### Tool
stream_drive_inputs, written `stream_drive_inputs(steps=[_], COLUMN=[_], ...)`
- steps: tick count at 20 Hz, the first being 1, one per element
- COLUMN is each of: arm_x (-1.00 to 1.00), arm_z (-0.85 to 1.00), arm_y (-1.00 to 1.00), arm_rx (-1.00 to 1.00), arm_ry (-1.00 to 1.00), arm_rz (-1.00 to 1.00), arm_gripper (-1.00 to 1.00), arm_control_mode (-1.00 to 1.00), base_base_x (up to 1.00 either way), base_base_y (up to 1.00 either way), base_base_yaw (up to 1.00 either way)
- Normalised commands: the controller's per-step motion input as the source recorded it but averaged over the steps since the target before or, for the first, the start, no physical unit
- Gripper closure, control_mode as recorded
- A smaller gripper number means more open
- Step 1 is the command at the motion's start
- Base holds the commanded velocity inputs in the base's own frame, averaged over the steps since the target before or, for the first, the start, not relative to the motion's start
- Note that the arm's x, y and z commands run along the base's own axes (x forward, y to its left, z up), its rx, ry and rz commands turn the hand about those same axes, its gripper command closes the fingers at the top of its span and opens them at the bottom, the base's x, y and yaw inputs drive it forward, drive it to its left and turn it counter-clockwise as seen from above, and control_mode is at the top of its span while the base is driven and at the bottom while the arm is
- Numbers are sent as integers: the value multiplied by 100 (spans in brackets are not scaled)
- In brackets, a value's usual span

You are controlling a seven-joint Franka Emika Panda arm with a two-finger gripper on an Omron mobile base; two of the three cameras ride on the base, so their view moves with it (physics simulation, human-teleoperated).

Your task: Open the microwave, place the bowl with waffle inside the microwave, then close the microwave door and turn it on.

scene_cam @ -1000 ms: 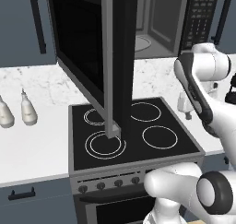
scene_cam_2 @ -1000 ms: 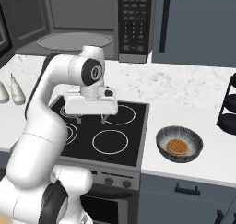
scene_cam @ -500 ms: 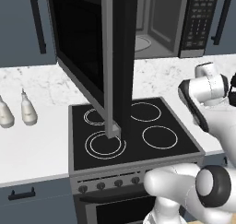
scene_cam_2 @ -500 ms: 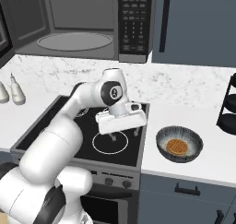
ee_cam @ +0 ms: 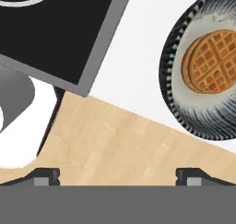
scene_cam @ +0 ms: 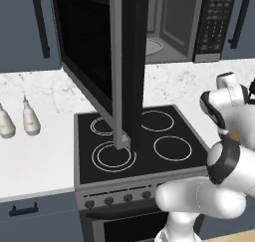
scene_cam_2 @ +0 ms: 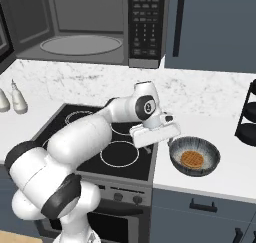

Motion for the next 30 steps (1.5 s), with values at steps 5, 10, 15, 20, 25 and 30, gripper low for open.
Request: stream_drive_inputs(steps=[5, 10, 15, 20, 25, 30], arm_x=[46, 42, 35, 38, 39, 6], arm_z=[-54, -50, -47, -35, -22, -22], arm_y=[-24, -21, -23, -20, -21, -20], arm_rx=[-5, -2, 0, 0, 0, 0], arm_ry=[0, 0, 0, 0, 0, 0], arm_rz=[11, 10, 6, 2, 0, -1], arm_gripper=[-100, -100, -100, -100, -100, 100], arm_control_mode=[-100, -100, -100, -100, -100, -100], base_base_x=[0, 0, 0, 0, 0, 0], base_base_y=[0, 0, 0, 0, 0, 0], base_base_yaw=[0, 0, 0, 0, 0, 0])
